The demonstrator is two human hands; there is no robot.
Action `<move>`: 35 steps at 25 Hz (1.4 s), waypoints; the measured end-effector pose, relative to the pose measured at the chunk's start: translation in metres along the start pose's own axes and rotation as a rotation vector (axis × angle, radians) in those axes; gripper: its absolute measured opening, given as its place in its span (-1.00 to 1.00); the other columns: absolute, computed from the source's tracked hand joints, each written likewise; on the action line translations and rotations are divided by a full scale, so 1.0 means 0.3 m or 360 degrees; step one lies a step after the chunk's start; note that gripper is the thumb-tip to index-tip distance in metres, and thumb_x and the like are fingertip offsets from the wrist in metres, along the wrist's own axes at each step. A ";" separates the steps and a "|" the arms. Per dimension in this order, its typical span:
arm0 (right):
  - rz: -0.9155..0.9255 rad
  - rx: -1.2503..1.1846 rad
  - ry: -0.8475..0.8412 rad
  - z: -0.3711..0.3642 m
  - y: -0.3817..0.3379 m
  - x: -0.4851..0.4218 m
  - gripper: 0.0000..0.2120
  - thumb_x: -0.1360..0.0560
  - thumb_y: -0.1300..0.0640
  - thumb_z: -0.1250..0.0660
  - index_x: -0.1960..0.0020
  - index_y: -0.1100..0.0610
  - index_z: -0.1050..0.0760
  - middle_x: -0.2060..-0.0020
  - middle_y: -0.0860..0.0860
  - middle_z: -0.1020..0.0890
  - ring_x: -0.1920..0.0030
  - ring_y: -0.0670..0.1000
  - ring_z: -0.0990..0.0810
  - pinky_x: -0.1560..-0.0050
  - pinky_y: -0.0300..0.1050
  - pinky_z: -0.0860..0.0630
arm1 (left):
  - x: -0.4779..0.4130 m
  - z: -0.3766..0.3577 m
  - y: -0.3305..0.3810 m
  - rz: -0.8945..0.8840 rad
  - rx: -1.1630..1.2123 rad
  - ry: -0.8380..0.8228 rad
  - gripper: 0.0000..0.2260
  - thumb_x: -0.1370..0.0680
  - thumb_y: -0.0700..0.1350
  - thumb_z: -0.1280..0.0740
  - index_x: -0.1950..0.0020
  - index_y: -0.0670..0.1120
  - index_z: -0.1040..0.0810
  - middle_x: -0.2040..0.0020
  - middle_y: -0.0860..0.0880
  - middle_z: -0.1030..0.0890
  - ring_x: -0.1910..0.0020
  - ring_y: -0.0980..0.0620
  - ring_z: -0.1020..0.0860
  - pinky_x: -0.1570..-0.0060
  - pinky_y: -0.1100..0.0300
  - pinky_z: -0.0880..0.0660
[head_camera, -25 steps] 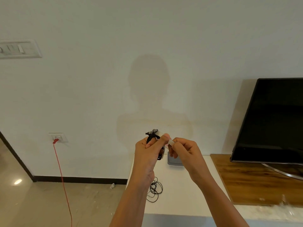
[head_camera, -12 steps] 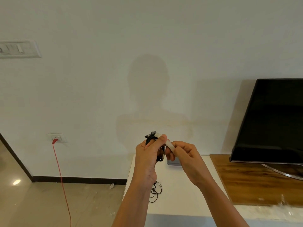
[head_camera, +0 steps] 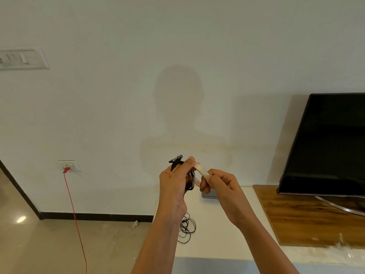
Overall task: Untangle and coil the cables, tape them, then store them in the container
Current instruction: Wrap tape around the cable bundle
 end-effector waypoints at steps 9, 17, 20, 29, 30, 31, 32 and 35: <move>0.0107 -0.0002 -0.0066 -0.012 -0.032 0.001 -0.67 -0.41 0.22 -0.12 0.40 -0.03 -0.53 0.34 0.14 -0.53 0.26 -0.09 -0.50 0.14 -0.33 -0.47 | 0.005 0.000 -0.002 0.0124 0.0124 0.0046 -0.89 -0.45 -0.13 -0.45 0.15 -0.15 -0.59 0.19 -0.15 -0.57 0.28 -0.07 -0.45 0.33 0.16 -0.42; 0.0100 -0.0005 -0.0030 -0.001 -0.024 0.013 -0.74 -0.43 0.21 -0.12 0.27 0.12 -0.58 0.39 0.11 -0.54 0.25 -0.05 -0.52 0.11 -0.33 -0.47 | 0.003 -0.008 -0.009 0.0212 0.0204 0.0048 -0.91 -0.45 -0.13 -0.44 0.14 -0.13 -0.60 0.15 -0.14 -0.59 0.21 -0.08 -0.49 0.21 0.10 -0.45; 0.0088 -0.0026 0.0067 0.003 -0.038 0.004 -0.75 -0.41 0.17 -0.15 0.37 0.14 -0.52 0.44 0.06 -0.50 0.32 -0.07 -0.47 0.23 -0.35 -0.43 | 0.012 -0.014 -0.009 0.0177 0.0182 0.0062 -0.92 -0.46 -0.13 -0.44 0.16 -0.11 -0.60 0.19 -0.13 -0.59 0.28 -0.05 -0.47 0.34 0.18 -0.42; 0.0131 0.0108 -0.0076 -0.014 -0.048 0.022 -0.76 -0.42 0.20 -0.13 0.19 0.09 -0.59 0.37 0.02 -0.59 0.21 -0.09 -0.56 0.04 -0.29 -0.49 | 0.001 0.000 0.006 0.0212 0.0213 0.0117 -0.86 -0.53 -0.14 -0.34 0.00 -0.19 -0.61 0.36 -0.02 -0.66 0.50 0.11 -0.53 0.22 0.13 -0.48; 0.0118 0.0131 -0.0046 -0.011 -0.044 0.021 -0.77 -0.42 0.19 -0.14 0.21 0.10 -0.58 0.37 0.02 -0.58 0.23 -0.07 -0.55 0.08 -0.29 -0.49 | 0.001 0.001 0.005 0.0208 0.0206 0.0130 -0.86 -0.53 -0.14 -0.34 0.00 -0.18 -0.61 0.38 0.00 -0.66 0.47 0.12 -0.54 0.21 0.14 -0.48; 0.0102 0.0157 -0.0006 -0.007 -0.042 0.019 -0.78 -0.41 0.17 -0.14 0.24 0.11 -0.57 0.37 0.04 -0.56 0.27 -0.05 -0.52 0.16 -0.28 -0.46 | 0.004 0.000 0.005 0.0201 0.0193 0.0136 -0.88 -0.53 -0.13 -0.35 0.04 -0.16 -0.62 0.35 -0.01 -0.67 0.39 0.09 -0.56 0.20 0.15 -0.48; 0.0087 0.0191 0.0040 -0.003 -0.040 0.016 -0.79 -0.40 0.16 -0.14 0.27 0.14 -0.54 0.39 0.06 -0.53 0.30 -0.02 -0.46 0.23 -0.25 -0.41 | 0.007 -0.001 0.002 0.0194 0.0181 0.0137 -0.90 -0.52 -0.13 -0.36 0.09 -0.14 -0.63 0.29 -0.04 -0.68 0.29 0.04 -0.56 0.21 0.15 -0.48; 0.0069 0.0265 0.0172 0.008 -0.043 0.008 -0.71 -0.37 0.02 -0.19 0.33 0.25 -0.44 0.44 0.11 -0.42 0.37 0.00 -0.32 0.33 -0.17 -0.26 | 0.017 -0.004 0.000 0.0175 0.0153 0.0128 -0.93 -0.48 -0.14 -0.40 0.15 -0.12 -0.63 0.17 -0.11 -0.65 0.30 0.03 -0.50 0.30 0.21 -0.45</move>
Point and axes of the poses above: each hand's wrist, its own x-axis away from the middle knuckle, its own z-axis out of the back of the hand, y = z × x, the point moved 7 cm from there along -x, towards the middle knuckle
